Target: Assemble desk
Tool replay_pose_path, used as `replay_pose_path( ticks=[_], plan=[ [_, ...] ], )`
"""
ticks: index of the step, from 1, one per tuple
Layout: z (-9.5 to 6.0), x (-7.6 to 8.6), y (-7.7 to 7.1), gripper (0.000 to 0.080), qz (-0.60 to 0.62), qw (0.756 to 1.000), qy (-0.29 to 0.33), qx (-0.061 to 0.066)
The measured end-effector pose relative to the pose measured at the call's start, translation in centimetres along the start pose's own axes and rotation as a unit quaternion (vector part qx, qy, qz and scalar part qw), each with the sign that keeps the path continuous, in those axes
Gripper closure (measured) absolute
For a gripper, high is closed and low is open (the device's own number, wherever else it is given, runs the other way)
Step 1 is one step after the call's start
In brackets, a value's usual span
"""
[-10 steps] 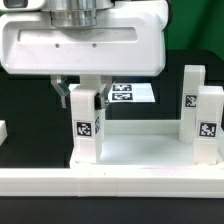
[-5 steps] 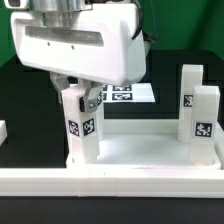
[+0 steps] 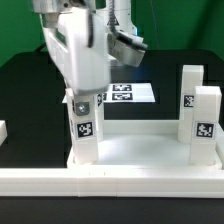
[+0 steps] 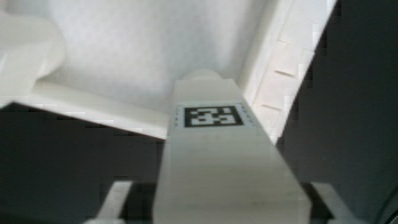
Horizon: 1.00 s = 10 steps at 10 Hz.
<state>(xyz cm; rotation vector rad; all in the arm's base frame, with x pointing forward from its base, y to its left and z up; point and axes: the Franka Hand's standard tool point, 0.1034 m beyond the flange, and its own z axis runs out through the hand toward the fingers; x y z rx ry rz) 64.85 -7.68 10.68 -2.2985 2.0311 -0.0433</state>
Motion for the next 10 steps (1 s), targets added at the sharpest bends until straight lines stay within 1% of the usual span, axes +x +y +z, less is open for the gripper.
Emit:
replay_pose_path(
  ticks=[2,4,5,6,7,8,9,10],
  plan=[
    [-0.02,0.08,0.08,0.0509,0.033,0.999,-0.003,-0.002],
    [0.01,0.03,0.09,0.0499,0.008,1.0,-0.003,-0.003],
    [0.07,-0.06,0.19,0.0329,-0.008,1.0,-0.005,-0.005],
    [0.07,-0.2,0.16,0.0189,-0.059,0.998,-0.003,-0.006],
    [0.07,-0.33,0.12,0.0189,-0.115,0.993,-0.004,-0.005],
    [0.06,-0.34,0.07,0.0158,-0.146,0.989,-0.003,-0.004],
    [0.0,-0.46,0.03,0.0152,-0.217,0.976,-0.003,-0.005],
    [0.0,-0.56,-0.06,0.0152,-0.261,0.965,-0.002,-0.003]
  ],
)
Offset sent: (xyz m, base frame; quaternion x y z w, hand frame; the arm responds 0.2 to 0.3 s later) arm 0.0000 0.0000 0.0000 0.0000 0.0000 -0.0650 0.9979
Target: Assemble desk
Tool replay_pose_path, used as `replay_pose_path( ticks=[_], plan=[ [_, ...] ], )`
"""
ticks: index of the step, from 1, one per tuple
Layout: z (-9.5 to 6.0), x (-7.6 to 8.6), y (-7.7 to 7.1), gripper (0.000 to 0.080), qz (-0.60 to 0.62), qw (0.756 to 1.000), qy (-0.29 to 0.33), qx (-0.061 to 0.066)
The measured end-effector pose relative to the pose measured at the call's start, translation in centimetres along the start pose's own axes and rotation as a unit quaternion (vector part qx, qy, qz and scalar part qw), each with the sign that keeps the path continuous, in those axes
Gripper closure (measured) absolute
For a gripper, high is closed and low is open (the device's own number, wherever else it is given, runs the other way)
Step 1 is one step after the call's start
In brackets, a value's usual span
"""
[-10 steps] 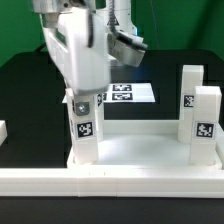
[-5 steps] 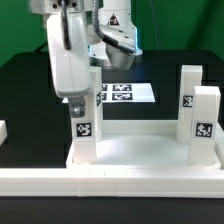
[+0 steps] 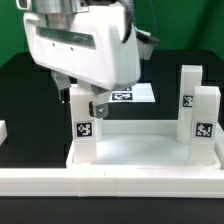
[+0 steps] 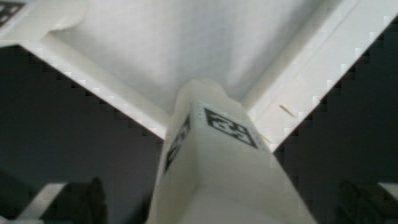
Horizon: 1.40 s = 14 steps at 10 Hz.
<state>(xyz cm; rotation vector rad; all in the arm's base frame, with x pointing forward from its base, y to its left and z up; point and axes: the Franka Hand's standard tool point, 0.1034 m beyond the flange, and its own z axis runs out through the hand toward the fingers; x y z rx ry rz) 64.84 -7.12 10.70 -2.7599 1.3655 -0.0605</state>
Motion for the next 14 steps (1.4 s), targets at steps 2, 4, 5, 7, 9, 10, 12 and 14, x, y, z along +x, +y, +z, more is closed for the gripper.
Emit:
replay_pose_path(
  ticks=[2,4,5,7,9,10,12,14],
  plan=[
    [0.04,-0.13,-0.26,0.0151,-0.137,0.991,0.004,-0.001],
    [0.07,-0.31,-0.4,0.0151,-0.245,0.969,0.005,-0.006],
    [0.07,-0.41,-0.49,0.015,-0.284,0.959,0.005,-0.007],
    [0.04,-0.32,-0.4,0.015,-0.346,0.938,0.005,-0.01],
    [0.04,-0.24,-0.3,0.015,-0.411,0.911,0.005,-0.013],
    [0.05,-0.2,-0.24,0.015,-0.439,0.898,0.004,-0.014],
    [0.09,-0.06,-0.05,0.0272,-0.46,0.888,0.004,-0.018],
    [0.13,-0.05,-0.02,0.0409,-0.459,0.888,0.004,-0.018]
  ],
)
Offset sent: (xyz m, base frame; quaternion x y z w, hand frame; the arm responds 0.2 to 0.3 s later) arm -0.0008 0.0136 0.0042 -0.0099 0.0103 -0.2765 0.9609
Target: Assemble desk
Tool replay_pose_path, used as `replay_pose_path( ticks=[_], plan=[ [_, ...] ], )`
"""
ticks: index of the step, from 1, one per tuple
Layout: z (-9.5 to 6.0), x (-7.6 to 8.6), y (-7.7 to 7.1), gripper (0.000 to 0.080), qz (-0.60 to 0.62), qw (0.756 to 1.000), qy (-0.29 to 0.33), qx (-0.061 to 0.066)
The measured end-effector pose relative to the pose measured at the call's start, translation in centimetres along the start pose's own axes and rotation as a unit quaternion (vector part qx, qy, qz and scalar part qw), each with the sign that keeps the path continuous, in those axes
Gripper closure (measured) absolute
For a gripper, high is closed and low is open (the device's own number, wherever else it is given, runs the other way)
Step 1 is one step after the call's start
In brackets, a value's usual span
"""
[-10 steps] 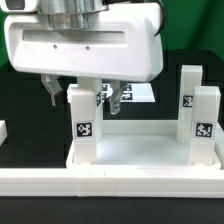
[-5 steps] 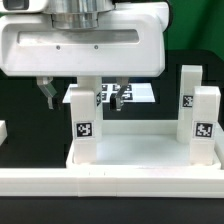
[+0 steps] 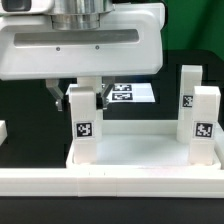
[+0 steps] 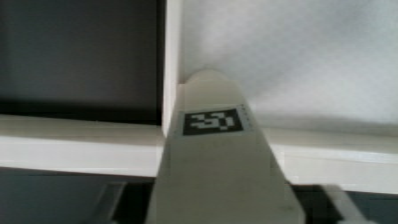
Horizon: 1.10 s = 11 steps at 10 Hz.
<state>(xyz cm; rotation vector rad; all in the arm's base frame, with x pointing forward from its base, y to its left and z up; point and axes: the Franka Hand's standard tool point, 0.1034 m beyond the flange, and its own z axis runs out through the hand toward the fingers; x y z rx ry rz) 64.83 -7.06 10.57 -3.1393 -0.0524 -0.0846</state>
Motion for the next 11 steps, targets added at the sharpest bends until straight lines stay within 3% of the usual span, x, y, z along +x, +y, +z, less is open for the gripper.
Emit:
replay_pose_path(
  ticks=[1,3,6,9,11],
  plan=[
    [0.0,0.0,0.01,0.0511,0.005,1.0,0.0,0.0],
    [-0.01,-0.02,0.05,0.0511,0.024,1.0,-0.001,0.001],
    [-0.06,-0.06,0.46,0.0511,0.175,0.985,-0.002,0.009],
    [0.0,-0.14,0.94,0.0511,0.332,0.943,-0.004,0.017],
    [0.03,-0.11,0.97,0.0509,0.447,0.895,-0.006,0.016]
  ],
)
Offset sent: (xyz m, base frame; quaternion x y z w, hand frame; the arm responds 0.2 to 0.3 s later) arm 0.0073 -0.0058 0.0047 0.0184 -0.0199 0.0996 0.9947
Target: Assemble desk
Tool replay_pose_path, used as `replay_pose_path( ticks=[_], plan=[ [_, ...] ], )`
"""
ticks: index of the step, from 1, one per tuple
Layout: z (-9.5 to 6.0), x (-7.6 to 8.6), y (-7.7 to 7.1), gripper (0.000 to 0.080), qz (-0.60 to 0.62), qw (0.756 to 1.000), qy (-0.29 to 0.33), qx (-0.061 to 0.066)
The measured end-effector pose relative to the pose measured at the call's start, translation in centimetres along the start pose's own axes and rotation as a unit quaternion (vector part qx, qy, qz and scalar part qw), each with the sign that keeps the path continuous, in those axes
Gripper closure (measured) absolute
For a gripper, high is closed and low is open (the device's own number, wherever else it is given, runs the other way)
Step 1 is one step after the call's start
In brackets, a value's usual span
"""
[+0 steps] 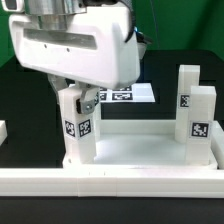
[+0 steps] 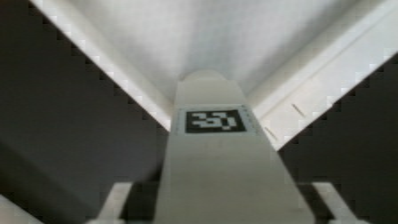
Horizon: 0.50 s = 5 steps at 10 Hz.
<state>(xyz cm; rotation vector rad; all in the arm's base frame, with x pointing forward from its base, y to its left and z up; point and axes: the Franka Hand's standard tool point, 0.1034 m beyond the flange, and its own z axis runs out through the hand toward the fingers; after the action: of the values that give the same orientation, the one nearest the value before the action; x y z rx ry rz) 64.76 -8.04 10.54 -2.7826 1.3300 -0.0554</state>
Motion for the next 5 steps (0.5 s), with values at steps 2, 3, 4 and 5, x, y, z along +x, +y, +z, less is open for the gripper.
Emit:
replay_pose_path(
  ticks=[2,3,4,5],
  plan=[
    [0.04,0.13,0.04,0.0509,0.123,0.992,-0.014,-0.006],
    [0.06,0.19,0.04,0.0509,0.203,0.979,-0.015,-0.001],
    [0.06,0.21,0.04,0.0509,0.23,0.973,-0.014,-0.001],
    [0.05,0.18,0.0,0.0509,0.25,0.968,-0.015,-0.001]
  ],
)
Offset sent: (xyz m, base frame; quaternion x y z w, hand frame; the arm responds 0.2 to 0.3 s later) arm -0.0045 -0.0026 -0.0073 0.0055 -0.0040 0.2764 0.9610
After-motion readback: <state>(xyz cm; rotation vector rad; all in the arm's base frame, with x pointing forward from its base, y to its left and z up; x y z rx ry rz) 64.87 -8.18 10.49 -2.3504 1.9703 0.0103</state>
